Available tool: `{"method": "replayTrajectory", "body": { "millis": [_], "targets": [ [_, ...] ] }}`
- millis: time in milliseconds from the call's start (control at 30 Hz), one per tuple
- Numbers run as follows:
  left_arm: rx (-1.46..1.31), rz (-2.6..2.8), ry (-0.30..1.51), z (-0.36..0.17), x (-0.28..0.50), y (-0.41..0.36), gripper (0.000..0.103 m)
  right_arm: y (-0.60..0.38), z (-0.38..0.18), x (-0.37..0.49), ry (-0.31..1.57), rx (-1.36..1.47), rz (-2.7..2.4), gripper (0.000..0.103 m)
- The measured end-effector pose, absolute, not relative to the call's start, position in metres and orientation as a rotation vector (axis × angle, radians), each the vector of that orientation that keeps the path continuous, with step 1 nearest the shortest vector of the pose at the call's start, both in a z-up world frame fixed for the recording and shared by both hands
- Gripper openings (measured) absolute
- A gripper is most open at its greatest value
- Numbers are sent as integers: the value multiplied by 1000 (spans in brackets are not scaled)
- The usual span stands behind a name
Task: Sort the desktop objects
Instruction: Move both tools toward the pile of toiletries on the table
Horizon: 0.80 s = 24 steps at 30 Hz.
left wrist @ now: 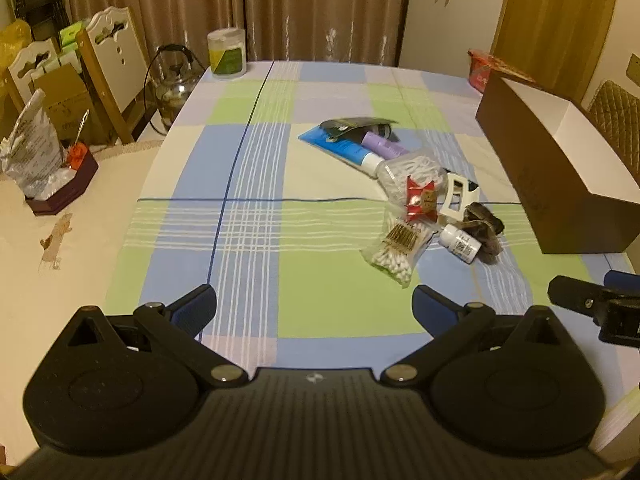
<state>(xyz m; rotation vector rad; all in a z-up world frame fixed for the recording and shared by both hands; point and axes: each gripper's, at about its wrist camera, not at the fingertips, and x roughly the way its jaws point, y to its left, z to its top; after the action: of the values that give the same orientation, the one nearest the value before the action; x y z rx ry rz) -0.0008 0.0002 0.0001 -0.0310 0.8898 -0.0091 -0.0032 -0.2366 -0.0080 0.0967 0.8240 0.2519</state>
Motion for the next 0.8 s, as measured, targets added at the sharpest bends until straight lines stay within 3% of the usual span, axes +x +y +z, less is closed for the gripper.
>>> {"method": "replayTrajectory", "body": {
  "millis": [800],
  "targets": [
    [-68,-22,928,-15,10,26,102,-218,-10,3,767,-49,238,103]
  ]
}}
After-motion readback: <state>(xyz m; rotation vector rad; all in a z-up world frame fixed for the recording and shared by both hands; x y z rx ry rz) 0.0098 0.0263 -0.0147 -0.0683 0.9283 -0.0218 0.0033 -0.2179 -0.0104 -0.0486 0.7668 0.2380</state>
